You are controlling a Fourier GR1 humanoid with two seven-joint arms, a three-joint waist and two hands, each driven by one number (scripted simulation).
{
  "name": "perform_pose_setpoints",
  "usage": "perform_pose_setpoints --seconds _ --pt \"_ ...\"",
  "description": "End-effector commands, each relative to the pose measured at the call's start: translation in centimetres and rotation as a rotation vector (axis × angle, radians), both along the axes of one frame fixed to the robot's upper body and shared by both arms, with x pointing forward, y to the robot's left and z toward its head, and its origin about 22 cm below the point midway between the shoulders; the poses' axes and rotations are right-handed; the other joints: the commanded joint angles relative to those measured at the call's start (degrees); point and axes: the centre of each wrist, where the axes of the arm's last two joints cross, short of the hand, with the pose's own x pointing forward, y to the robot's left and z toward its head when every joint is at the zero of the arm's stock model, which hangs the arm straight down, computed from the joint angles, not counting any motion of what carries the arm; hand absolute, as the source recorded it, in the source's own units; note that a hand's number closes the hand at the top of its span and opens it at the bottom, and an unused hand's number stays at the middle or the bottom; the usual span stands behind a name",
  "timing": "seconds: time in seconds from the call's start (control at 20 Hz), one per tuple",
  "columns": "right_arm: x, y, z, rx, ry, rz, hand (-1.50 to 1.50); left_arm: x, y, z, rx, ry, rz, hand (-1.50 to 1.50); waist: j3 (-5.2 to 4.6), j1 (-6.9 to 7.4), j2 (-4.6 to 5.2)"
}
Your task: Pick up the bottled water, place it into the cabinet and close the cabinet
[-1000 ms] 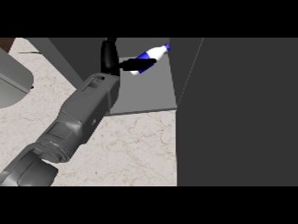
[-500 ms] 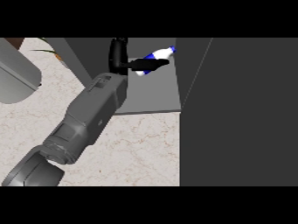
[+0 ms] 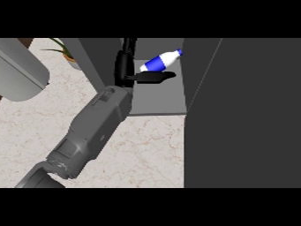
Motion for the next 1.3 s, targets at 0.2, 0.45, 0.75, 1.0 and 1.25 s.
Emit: perform_pose_setpoints --seconds 0.2,0.45,0.75,1.0,1.25 --pt "-0.2 1.1 2.7 0.006 -0.052 -0.017 -1.5 -4.4 -1.4 -1.8 -0.128 0.013 -0.164 -1.5 -0.01 1.5 -0.53" --pt "-0.9 0.8 2.9 -0.014 -0.022 -0.035 -1.5 -7.4 -1.9 -2.4 -0.216 -0.019 -0.283 -1.5 0.0 1.53 -0.51" --pt "-0.7 2.1 3.8 -0.023 -0.046 -0.043 -1.5 -11.9 -1.6 -3.2 -0.264 -0.039 -0.337 -1.5 -0.03 1.87 -0.34" --pt "0.2 0.8 2.3 -0.095 -0.044 0.063 -1.5 -15.2 0.0 -3.0 -0.27 -0.018 -0.383 1.5 0.02 1.99 -0.27" --pt "-0.1 0.8 3.4 -0.21 -0.013 0.267 1.5 -17.8 1.3 -2.9 -0.287 0.017 -0.386 1.5 -0.01 2.3 -0.52"
